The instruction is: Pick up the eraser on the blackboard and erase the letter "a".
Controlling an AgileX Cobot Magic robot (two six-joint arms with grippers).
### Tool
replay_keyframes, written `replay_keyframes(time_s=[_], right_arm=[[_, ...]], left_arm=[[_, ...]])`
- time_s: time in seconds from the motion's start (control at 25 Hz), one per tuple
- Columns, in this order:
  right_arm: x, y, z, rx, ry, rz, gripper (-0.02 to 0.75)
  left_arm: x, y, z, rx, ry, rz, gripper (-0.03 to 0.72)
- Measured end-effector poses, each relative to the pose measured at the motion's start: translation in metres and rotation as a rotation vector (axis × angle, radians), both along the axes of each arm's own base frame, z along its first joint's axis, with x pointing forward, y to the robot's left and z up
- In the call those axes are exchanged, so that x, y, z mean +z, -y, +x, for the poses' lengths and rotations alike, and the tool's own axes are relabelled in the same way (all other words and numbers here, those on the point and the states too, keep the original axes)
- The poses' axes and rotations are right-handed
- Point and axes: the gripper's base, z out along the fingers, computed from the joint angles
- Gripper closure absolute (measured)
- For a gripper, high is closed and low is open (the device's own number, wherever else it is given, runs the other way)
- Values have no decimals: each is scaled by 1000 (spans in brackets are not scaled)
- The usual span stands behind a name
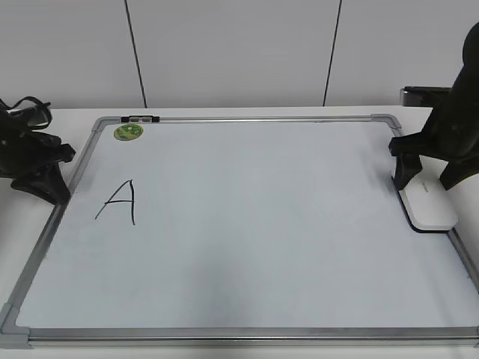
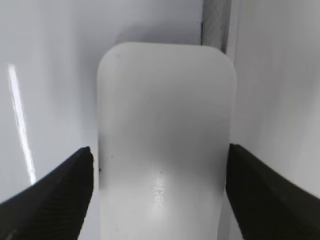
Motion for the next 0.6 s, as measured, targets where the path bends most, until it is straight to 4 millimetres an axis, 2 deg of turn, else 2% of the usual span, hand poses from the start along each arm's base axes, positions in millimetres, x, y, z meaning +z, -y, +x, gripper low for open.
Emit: replay_keyframes(time_s=[0.28,0.4,0.6], right_arm=[[29,0,9,10,-18,4,116],[39,0,9,15,-46,6,116],[58,-1,5,29,-20,5,125]], left_arm=[[0,0,0,-1,0,2,596],[0,0,0,-4,-2,5,522],[1,-3,-4,-37,-25,35,308]])
